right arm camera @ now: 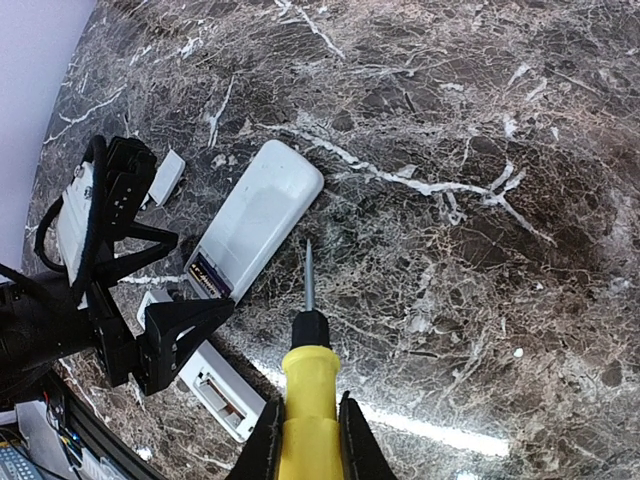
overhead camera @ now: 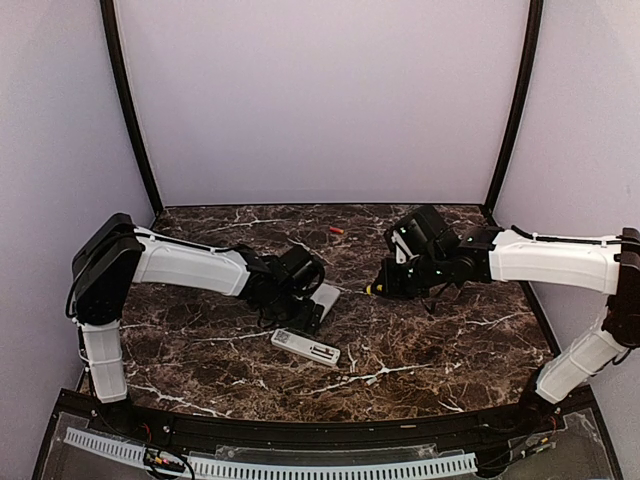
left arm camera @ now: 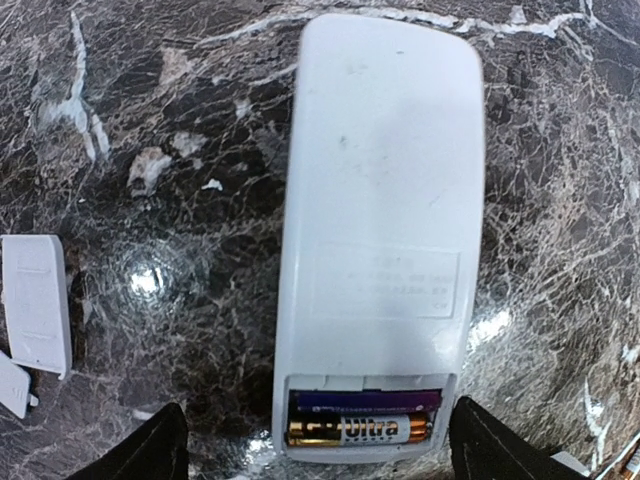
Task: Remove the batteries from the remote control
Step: Adjust the remote control without the battery cover at the center of the board.
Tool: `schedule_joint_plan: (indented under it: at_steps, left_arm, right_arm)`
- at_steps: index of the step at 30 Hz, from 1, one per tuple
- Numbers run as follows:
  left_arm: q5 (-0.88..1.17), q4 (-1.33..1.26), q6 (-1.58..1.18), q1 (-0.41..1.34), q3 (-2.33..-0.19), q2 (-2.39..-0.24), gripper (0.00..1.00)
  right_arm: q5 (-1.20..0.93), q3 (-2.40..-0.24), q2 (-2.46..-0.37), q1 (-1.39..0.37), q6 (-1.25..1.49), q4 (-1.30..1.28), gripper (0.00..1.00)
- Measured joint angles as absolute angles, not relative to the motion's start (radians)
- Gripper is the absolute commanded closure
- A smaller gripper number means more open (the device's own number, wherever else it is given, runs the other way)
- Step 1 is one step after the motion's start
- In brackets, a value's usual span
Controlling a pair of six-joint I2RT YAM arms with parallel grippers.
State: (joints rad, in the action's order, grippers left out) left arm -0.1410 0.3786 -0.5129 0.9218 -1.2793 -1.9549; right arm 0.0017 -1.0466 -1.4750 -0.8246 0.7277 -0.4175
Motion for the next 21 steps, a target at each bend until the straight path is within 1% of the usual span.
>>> schedule_joint_plan:
  at_steps: [12, 21]
  left_arm:
    - [-0.241, 0.439, -0.496, 0.927, -1.279, -1.954, 0.12]
    - [-0.263, 0.427, -0.502, 0.908, -1.233, -1.926, 0.12]
  right_arm:
    - [-0.02, -1.05, -1.478, -0.825, 0.712, -0.416, 1.0]
    - [-0.072, -1.115, -1.539, -0.825, 0.656, -0.418, 1.0]
